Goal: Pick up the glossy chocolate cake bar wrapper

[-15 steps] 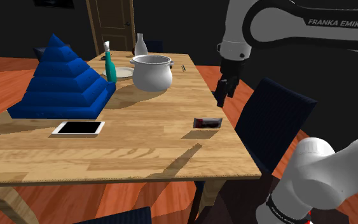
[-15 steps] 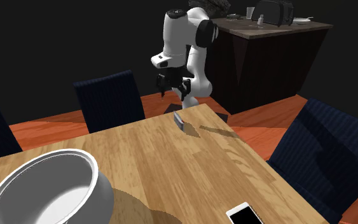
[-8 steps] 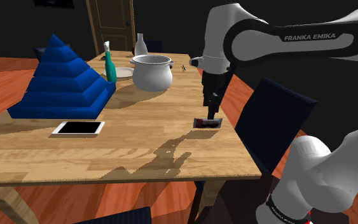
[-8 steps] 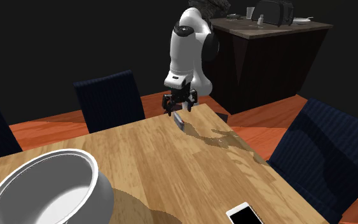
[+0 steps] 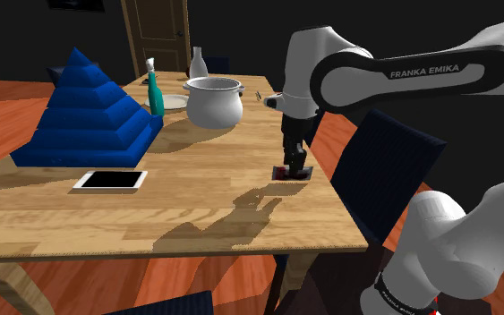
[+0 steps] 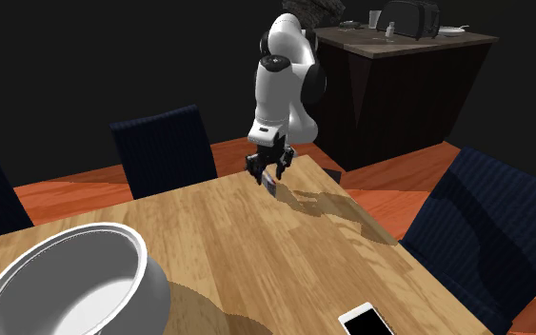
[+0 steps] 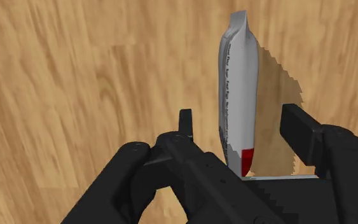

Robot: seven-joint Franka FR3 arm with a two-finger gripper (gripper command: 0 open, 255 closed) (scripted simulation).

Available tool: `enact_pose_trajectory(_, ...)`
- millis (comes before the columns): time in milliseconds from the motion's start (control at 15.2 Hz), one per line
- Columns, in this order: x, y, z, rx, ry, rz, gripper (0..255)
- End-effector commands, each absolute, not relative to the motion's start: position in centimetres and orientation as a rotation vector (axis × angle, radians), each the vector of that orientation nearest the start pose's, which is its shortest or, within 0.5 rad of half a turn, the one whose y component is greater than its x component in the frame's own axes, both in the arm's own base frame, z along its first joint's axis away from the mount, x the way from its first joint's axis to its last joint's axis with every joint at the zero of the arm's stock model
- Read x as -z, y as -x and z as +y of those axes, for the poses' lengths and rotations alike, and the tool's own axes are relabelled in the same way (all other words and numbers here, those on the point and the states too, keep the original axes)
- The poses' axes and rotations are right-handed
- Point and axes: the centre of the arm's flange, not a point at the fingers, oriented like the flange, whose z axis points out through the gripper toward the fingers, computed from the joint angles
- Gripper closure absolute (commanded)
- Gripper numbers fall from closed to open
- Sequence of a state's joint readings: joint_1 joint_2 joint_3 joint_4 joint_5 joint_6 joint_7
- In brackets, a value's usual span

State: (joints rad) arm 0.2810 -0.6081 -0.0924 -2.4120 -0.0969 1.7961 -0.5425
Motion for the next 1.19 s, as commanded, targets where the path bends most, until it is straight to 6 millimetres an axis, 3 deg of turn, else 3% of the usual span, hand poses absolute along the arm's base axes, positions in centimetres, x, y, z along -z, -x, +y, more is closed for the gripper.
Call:
enact_pose_trajectory(0,-52.1,-36.3,5.7,-0.025,2.948,-1.195,255)
enact_pose_trajectory(528,-52.2,-36.3,5.8,-0.025,2.948,-1.195,255)
enact_pose_trajectory(1122,-56.9,-36.3,5.8,-0.025,2.948,-1.195,255)
